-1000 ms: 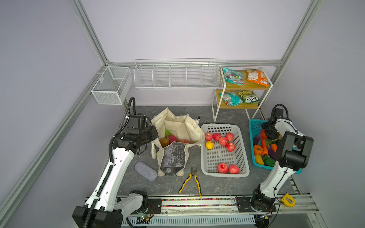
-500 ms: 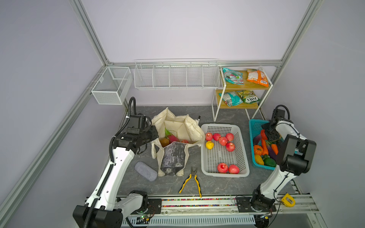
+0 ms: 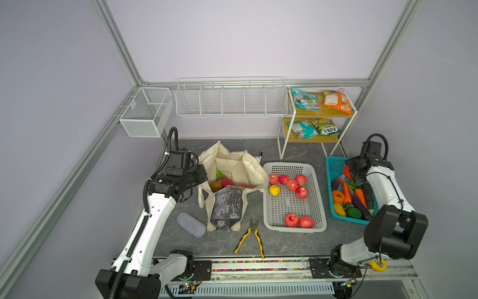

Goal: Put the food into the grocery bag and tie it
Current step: 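Lower the right gripper onto the red tomato and close on it, then lift the red tomato with the right gripper and carry it over the tote bag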

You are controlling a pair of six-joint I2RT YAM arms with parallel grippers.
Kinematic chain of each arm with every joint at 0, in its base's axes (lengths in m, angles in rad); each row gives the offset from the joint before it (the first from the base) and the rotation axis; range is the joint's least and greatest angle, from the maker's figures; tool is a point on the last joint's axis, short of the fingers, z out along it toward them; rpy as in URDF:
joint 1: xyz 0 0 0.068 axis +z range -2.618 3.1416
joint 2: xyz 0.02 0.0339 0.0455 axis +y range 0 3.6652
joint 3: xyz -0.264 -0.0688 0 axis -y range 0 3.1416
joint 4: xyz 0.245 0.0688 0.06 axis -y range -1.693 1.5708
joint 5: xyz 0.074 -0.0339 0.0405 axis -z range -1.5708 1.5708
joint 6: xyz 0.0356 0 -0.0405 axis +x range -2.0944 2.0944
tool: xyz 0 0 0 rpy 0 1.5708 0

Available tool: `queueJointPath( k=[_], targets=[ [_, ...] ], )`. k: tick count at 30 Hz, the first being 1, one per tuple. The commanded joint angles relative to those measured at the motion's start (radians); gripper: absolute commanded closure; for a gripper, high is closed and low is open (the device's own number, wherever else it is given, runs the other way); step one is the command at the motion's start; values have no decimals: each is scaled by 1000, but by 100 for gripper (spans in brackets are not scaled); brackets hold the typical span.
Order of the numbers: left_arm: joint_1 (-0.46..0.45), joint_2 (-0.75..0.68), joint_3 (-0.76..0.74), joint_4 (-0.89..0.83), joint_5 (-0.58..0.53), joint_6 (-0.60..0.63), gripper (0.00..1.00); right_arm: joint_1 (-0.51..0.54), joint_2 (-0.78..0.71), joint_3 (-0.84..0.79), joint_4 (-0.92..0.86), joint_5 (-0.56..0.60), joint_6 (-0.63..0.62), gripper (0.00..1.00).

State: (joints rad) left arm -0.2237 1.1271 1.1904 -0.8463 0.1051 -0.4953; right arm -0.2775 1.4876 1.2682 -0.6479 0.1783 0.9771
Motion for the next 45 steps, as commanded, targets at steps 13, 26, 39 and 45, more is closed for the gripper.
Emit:
queueJointPath(
  k=[13, 26, 39, 45],
  targets=[
    [-5, -35, -46, 32, 22, -8, 100, 382, -306, 6, -278, 53, -15, 48],
    [-5, -46, -48, 39, 15, -10, 100, 943, -173, 272, -319, 137, 73, 48],
    [-5, -49, -42, 51, 19, -19, 100, 1153, 186, 602, -131, -97, -206, 47],
    [-5, -37, -18, 37, 25, -14, 100, 1169, 306, 687, -100, -190, -260, 47]
  ],
)
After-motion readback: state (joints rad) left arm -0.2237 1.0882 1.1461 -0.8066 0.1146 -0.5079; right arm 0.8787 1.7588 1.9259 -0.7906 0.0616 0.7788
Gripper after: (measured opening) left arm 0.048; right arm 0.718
